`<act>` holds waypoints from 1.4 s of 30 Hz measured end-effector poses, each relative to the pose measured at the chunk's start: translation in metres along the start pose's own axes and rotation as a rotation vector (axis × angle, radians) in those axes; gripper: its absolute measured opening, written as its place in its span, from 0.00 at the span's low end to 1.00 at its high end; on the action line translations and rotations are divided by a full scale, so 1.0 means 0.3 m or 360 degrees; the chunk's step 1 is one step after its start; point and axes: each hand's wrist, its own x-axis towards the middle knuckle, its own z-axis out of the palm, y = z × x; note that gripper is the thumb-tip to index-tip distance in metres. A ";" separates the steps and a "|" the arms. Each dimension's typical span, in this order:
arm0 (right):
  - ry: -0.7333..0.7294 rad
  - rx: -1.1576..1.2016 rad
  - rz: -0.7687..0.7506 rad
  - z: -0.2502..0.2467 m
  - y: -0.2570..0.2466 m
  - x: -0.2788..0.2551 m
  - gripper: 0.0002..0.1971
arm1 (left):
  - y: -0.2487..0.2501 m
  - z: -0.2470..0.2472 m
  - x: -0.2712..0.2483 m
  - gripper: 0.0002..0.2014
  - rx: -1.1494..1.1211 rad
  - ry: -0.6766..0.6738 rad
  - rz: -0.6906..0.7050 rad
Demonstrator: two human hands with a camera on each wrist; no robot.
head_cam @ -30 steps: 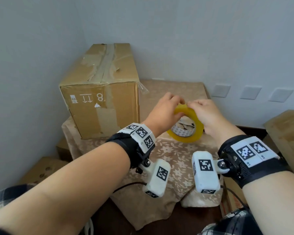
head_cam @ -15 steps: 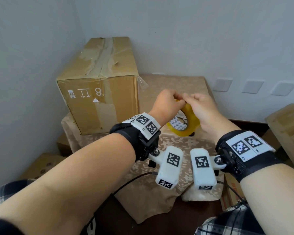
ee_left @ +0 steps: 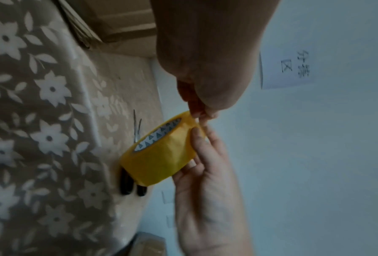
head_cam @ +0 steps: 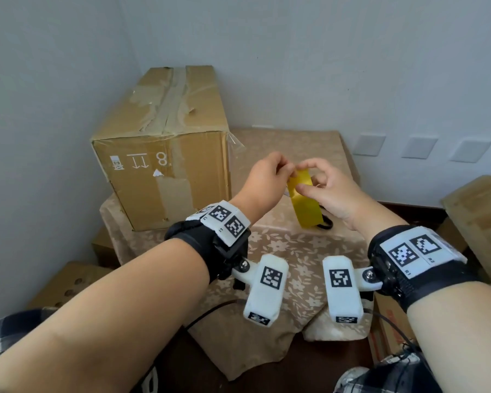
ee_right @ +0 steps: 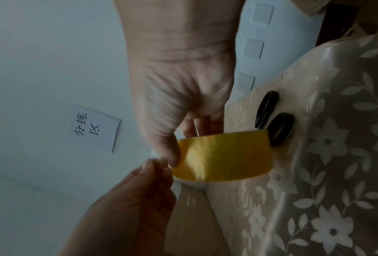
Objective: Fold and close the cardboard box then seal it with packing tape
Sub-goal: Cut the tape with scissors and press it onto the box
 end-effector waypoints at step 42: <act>0.0429 -0.0028 0.0206 -0.092 0.196 0.194 0.45 | -0.077 0.194 0.213 0.09 -0.0203 0.0304 -0.0015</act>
